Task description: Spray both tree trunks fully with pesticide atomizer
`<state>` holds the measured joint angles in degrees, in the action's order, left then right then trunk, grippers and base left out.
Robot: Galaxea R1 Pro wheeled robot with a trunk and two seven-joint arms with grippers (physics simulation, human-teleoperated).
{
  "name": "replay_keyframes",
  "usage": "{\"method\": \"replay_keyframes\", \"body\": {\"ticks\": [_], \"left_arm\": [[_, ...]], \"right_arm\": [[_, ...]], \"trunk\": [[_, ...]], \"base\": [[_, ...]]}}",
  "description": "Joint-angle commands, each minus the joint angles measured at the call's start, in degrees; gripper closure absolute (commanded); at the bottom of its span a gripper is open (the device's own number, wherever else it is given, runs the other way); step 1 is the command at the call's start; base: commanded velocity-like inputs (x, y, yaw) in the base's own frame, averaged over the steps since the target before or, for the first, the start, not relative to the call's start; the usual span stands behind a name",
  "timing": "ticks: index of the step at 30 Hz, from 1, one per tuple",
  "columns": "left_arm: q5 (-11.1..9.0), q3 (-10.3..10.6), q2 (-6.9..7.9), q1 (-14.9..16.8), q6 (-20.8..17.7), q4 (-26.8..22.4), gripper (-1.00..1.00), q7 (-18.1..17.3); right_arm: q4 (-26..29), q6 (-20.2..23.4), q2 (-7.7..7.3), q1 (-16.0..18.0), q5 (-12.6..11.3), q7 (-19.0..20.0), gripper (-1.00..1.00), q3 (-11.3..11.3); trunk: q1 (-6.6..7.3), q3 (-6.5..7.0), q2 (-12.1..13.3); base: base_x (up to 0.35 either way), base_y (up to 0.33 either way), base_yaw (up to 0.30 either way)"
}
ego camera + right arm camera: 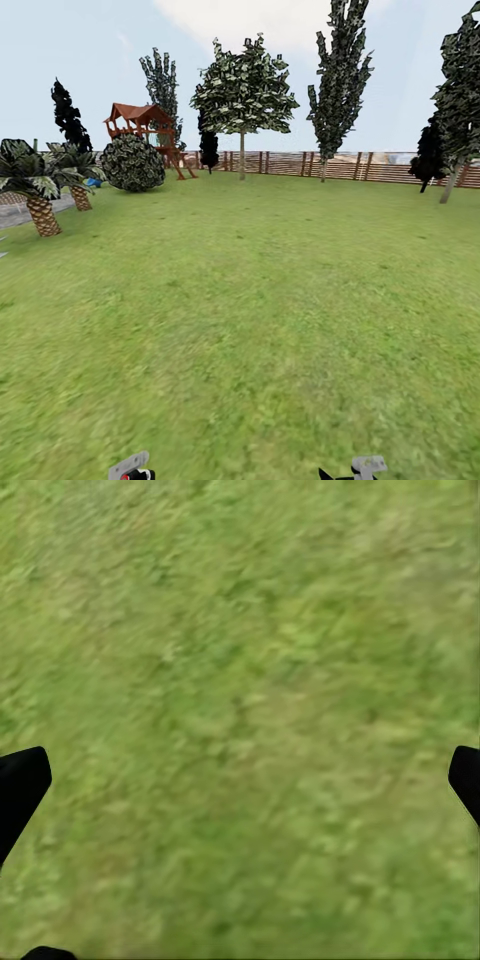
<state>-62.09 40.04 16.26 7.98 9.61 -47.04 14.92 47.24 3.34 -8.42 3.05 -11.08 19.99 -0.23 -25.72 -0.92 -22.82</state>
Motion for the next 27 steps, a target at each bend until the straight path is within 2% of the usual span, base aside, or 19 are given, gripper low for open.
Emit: {"method": "replay_keyframes", "body": {"ticks": [1,9,17,27], "left_arm": [[-0.5,0.5,0.09,0.1,0.5,-0.1,1.00,0.4],[-0.4,0.5,0.06,0.1,0.5,-0.1,1.00,0.4],[-0.3,0.5,-0.72,0.1,0.5,-0.1,1.00,0.4],[0.0,0.5,-0.79,0.1,0.5,-0.1,1.00,0.4]], "right_arm": [[0.0,0.4,-0.01,0.0,-0.6,0.2,-1.00,0.0],[0.0,0.4,-0.01,0.0,-0.8,0.2,-1.00,0.0],[0.0,0.4,0.05,0.0,-0.9,0.2,-1.00,-0.1],[0.0,0.4,-0.01,0.0,-0.9,0.1,-1.00,-0.6]], "trunk": [[-0.07,-0.10,-0.1],[-0.07,-0.10,-0.1],[-0.07,-0.10,-0.1],[-0.07,-0.10,-0.1]], "base": [[0.335,0.000,0.000],[0.335,0.000,0.000],[0.335,0.000,-0.003],[0.335,0.000,-0.097]]}}
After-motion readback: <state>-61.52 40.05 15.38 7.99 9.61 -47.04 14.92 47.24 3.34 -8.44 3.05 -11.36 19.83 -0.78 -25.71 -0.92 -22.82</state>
